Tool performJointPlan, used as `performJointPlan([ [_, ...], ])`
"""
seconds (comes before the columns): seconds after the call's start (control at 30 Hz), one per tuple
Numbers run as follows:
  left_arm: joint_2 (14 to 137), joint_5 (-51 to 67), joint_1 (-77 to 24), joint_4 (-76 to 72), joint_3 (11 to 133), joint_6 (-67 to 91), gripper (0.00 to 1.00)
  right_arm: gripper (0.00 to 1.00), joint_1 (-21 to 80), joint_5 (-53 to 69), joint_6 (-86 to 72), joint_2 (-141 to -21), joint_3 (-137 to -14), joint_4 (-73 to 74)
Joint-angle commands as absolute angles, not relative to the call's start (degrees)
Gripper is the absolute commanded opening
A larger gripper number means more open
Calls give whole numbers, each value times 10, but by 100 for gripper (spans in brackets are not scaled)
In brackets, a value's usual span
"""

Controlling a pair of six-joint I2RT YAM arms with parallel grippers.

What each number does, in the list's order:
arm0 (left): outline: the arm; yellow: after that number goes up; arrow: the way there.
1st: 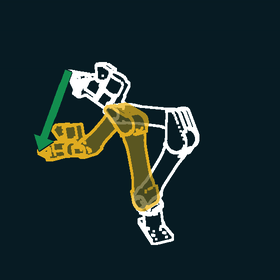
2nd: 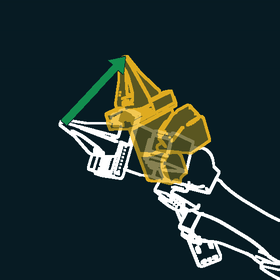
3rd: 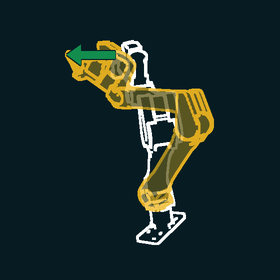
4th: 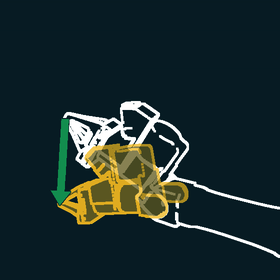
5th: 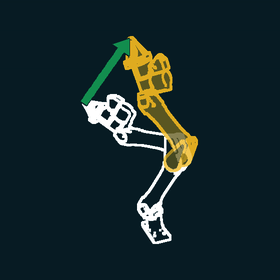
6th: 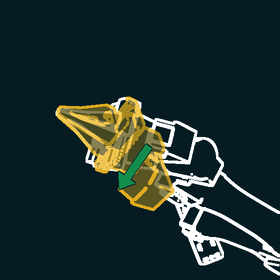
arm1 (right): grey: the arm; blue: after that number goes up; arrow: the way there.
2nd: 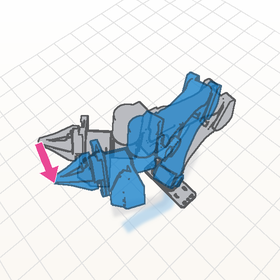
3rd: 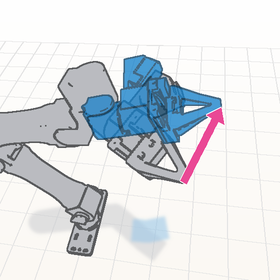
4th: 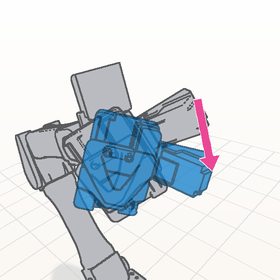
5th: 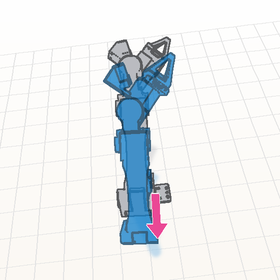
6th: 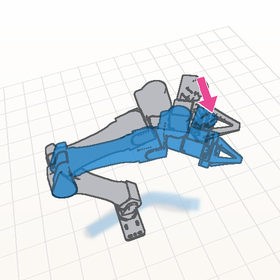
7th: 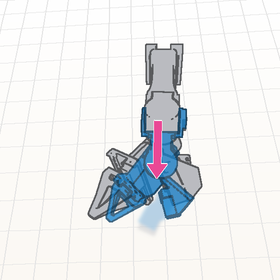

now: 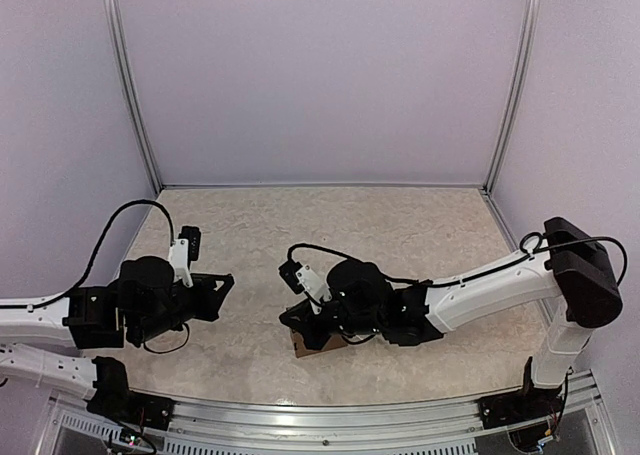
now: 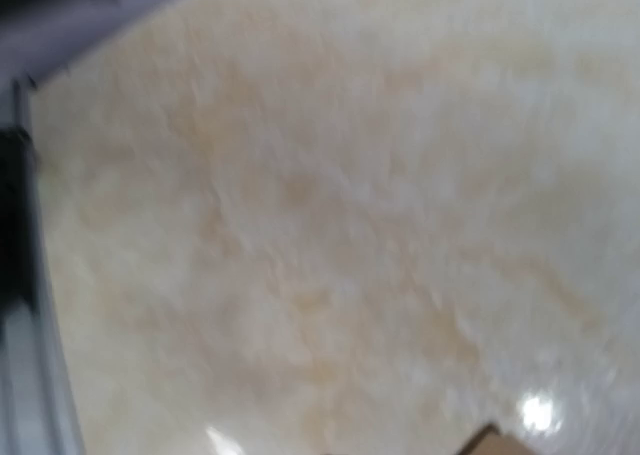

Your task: Fold the paper box

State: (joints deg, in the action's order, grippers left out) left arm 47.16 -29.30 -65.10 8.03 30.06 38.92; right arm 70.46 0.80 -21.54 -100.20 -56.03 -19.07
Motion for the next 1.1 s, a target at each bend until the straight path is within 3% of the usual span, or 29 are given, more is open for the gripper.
performJointPlan([
  [0.0,482,-284,-638,90,293,388,0,0,712,17,-226,-1055,-547,-189],
  [0.73,547,-251,-616,69,347,348,0,0,718,-42,-201,-882,-508,-140],
  [1.07,657,-134,-564,22,390,322,0,0,718,-86,-230,-790,-422,-80],
])
